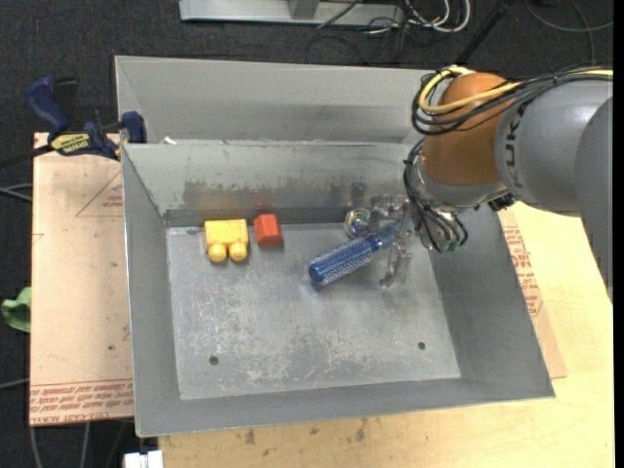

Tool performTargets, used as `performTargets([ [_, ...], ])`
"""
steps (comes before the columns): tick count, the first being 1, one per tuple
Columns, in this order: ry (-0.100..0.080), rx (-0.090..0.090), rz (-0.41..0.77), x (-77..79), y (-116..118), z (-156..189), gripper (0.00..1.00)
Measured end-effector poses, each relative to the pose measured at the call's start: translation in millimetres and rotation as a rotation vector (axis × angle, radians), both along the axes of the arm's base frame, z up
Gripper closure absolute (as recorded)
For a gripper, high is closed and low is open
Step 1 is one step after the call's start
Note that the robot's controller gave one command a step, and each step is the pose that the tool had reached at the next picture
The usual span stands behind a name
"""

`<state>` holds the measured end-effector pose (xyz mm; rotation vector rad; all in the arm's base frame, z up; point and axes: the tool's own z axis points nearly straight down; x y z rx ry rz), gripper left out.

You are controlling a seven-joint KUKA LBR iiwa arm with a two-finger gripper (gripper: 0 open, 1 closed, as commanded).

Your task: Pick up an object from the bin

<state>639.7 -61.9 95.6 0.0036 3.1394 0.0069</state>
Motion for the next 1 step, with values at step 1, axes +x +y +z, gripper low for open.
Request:
performTargets([
  [1,0.004,0.0,0.076,-21.9,67.7,-25.7,0.0],
])
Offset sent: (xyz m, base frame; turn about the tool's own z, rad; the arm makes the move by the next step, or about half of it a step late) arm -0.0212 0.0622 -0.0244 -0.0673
